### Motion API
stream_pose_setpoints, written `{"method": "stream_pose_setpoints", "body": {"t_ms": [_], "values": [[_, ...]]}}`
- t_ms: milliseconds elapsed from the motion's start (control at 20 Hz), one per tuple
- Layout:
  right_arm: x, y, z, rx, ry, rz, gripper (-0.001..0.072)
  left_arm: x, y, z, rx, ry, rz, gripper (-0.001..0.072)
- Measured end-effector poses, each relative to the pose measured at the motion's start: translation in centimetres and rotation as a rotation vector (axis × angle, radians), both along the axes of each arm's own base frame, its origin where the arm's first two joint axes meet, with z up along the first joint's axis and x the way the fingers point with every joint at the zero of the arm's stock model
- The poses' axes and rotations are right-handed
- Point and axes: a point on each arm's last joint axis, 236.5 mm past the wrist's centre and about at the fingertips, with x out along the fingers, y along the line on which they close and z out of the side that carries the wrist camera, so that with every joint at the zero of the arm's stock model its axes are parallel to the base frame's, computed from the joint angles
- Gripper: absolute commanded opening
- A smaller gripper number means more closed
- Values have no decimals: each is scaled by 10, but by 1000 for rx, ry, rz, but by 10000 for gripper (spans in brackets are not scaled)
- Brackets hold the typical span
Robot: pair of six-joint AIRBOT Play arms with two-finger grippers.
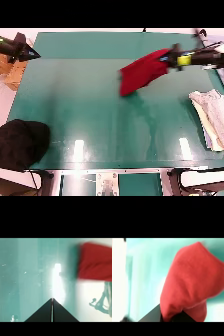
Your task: Fold the shirts.
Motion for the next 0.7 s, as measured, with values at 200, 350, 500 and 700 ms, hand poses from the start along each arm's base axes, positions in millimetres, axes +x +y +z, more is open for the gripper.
{"method": "stream_pose_setpoints", "body": {"t_ms": [200,350,500,700], "values": [[-42,-135,28,-53,11,-254,21,-1,20,-15,95,30,33,21],[-98,-212,21,-93,120,-419,20,-4,39,-28,191,61,61,21],[-156,-268,15,-132,222,-578,20,-5,44,-38,288,83,59,21],[-207,-312,12,-140,281,-737,20,-2,26,-44,354,80,16,21]]}}
